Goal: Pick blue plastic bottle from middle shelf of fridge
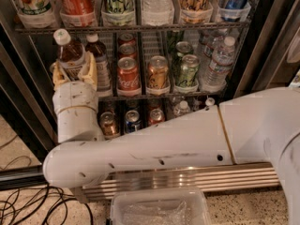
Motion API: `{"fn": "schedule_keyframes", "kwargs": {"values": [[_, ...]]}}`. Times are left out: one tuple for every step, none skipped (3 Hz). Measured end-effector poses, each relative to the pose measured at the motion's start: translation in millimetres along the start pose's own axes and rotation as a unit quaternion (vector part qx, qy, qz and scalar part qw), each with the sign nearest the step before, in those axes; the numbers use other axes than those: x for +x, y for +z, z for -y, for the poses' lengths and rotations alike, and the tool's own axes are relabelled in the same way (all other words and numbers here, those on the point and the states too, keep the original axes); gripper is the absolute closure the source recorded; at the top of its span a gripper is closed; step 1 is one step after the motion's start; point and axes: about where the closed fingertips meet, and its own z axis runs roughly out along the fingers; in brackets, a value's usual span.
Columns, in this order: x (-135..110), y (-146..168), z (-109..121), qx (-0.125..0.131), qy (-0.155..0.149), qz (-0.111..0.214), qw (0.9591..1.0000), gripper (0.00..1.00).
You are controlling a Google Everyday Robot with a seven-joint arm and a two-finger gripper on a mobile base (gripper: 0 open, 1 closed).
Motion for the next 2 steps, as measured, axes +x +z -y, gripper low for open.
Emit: {"fn": "schedule_keyframes", "kwargs": {"values": [[-24, -10, 10, -0.007, 0.037, -0.032, 0.9988, 1.00], [-29, -17, 25, -0.022, 0.057, -0.081, 0.9948, 1.00]]}}
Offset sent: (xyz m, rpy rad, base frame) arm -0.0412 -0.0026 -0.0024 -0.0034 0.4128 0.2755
